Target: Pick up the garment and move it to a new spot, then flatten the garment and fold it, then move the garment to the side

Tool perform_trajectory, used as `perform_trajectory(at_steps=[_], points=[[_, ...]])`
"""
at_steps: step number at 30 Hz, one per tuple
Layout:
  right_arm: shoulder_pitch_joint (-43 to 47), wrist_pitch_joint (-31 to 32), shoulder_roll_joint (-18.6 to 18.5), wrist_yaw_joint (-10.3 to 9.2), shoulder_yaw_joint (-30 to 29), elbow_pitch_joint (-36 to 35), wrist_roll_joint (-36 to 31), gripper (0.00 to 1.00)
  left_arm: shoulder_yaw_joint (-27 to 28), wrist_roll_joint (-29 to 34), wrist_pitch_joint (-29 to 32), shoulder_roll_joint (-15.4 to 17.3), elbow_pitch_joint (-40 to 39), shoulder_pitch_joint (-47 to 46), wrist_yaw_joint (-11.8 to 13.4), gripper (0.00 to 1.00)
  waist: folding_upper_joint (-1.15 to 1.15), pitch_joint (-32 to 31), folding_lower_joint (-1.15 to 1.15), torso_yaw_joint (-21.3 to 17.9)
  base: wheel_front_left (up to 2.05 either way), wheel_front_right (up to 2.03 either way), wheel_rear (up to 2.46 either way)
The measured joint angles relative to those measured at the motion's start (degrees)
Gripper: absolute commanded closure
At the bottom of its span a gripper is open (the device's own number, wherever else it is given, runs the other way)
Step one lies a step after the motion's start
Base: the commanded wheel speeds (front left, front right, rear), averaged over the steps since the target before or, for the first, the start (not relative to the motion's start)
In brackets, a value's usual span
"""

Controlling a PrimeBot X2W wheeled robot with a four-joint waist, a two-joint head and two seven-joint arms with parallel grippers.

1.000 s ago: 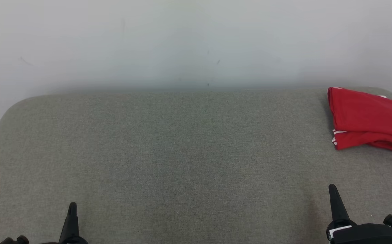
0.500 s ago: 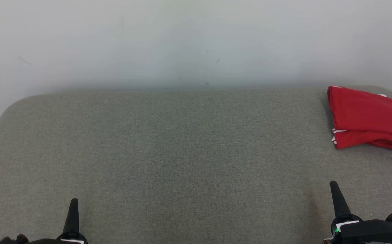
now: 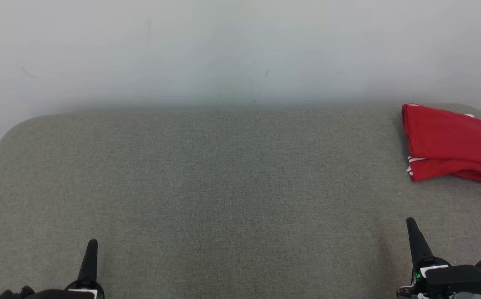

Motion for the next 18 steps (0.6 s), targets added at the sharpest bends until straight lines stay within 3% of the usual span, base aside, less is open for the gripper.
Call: perform_trajectory(at_steps=[18], points=[[-1.1, 2.0, 0.0, 0.00, -1.0, 0.4, 7.2, 1.00, 0.6, -7.4, 2.0, -0.5, 0.2, -1.0, -0.4, 1.00, 0.00, 0.3, 0.00, -0.1, 0.00, 0.00, 0.00]])
